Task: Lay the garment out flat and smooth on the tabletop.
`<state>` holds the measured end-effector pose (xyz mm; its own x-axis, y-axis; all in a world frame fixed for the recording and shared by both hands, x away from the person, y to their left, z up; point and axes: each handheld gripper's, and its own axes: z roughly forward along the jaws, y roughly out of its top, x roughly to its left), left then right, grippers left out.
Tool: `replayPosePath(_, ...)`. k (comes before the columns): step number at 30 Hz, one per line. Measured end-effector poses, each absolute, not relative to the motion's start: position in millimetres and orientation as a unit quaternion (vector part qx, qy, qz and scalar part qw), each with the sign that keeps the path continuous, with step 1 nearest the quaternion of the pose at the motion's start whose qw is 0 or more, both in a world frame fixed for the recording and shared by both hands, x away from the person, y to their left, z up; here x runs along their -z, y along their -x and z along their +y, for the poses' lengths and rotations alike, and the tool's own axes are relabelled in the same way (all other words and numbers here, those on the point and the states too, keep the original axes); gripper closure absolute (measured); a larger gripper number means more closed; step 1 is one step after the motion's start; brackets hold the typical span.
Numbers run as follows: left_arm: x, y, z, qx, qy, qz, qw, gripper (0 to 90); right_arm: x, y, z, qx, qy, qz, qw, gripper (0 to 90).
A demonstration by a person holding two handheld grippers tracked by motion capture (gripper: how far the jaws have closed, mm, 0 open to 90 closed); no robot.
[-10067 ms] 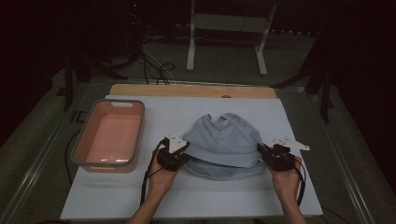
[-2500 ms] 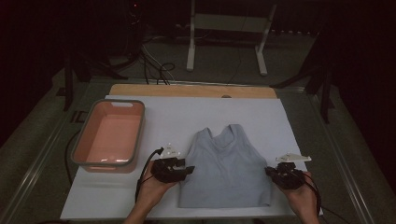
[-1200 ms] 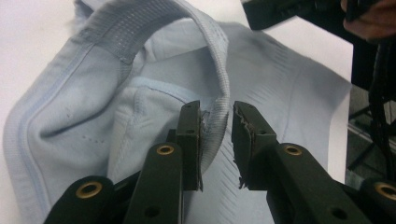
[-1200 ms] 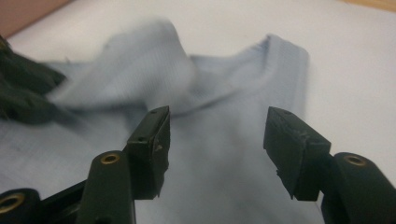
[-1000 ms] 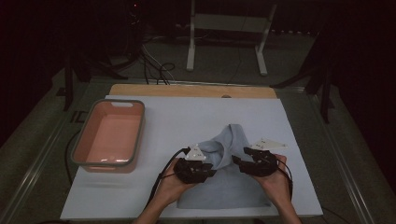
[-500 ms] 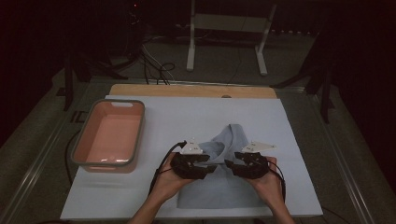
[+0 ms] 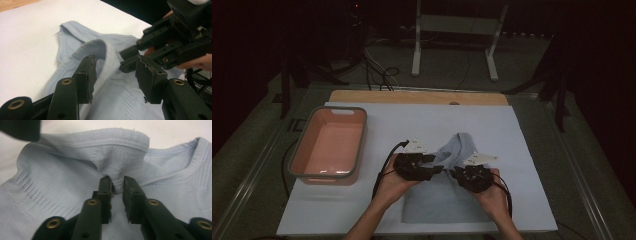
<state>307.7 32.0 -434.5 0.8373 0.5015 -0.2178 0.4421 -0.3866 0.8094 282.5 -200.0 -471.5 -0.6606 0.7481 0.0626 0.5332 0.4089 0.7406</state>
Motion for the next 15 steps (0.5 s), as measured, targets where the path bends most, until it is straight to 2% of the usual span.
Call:
replayPosePath(3, 434, -312, 29, -0.033, -0.833, 0.286, 0.473, 51.7, 472, -281, -197, -0.38, -0.377, 0.832, 0.148, 82.5)
replayPosePath(12, 439, -323, 9, -0.013, -0.837, 0.288, 0.466, 56.2, 472, -274, -190, -0.376, -0.347, 0.846, 0.15, 82.8)
replayPosePath(13, 440, -323, 7, -0.012, -0.841, 0.286, 0.458, 57.8, 472, -273, -189, -0.376, -0.343, 0.848, 0.15, 82.6)
replayPosePath(15, 443, -320, 4, -0.011, -0.853, 0.276, 0.442, 71.3, 473, -269, -188, -0.37, -0.337, 0.852, 0.151, 80.8)
